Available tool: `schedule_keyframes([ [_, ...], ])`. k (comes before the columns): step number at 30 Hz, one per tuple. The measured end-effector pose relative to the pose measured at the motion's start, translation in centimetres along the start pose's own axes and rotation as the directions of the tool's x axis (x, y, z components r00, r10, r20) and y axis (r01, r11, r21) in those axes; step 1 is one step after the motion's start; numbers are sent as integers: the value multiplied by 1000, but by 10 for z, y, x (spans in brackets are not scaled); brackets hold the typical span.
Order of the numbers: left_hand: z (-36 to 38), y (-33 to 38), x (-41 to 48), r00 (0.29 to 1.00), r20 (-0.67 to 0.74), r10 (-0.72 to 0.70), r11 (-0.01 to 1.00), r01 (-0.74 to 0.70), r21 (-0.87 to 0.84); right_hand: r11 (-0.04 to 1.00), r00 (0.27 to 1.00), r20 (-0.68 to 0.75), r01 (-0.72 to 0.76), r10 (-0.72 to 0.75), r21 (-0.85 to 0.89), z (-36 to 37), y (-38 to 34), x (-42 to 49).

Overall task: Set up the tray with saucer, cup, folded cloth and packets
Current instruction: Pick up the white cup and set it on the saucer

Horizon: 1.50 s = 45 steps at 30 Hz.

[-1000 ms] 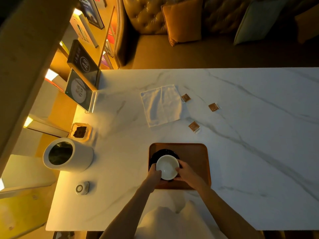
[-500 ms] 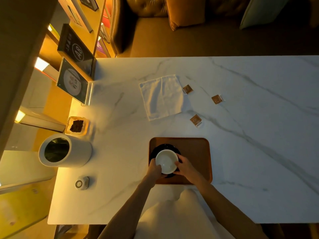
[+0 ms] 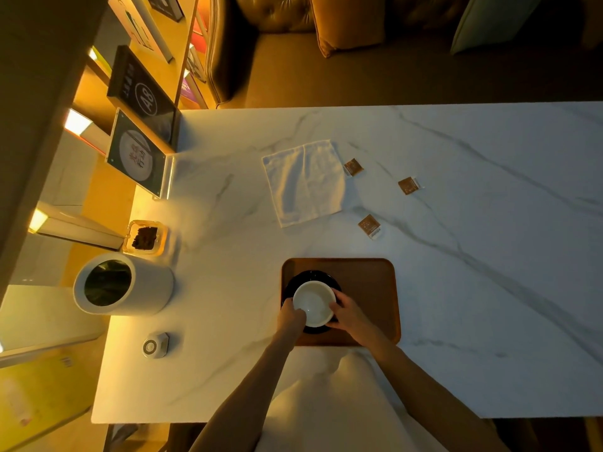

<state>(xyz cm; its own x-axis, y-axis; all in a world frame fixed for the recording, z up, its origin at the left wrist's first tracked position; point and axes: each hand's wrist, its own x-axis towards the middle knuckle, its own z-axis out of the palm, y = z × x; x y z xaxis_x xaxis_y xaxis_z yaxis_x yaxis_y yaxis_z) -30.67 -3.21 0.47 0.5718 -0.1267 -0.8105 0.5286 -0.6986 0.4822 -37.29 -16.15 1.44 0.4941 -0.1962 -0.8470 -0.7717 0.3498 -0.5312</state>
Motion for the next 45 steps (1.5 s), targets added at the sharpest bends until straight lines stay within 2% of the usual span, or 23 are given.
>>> schedule_keyframes([
  [14, -3, 1, 1, 998, 20, 57, 997, -58, 56, 1000, 1000, -7, 18, -18, -19, 0, -2, -2],
  [31, -7, 5, 2, 999, 52, 16, 999, -17, 34, 999, 999, 3, 43, -43, -31, -1, -2, -3],
  [45, -10, 10, 2, 995, 87, -39, 999, 37, 23, 971, 995, 5, 99, -101, -219, -3, 0, -6],
])
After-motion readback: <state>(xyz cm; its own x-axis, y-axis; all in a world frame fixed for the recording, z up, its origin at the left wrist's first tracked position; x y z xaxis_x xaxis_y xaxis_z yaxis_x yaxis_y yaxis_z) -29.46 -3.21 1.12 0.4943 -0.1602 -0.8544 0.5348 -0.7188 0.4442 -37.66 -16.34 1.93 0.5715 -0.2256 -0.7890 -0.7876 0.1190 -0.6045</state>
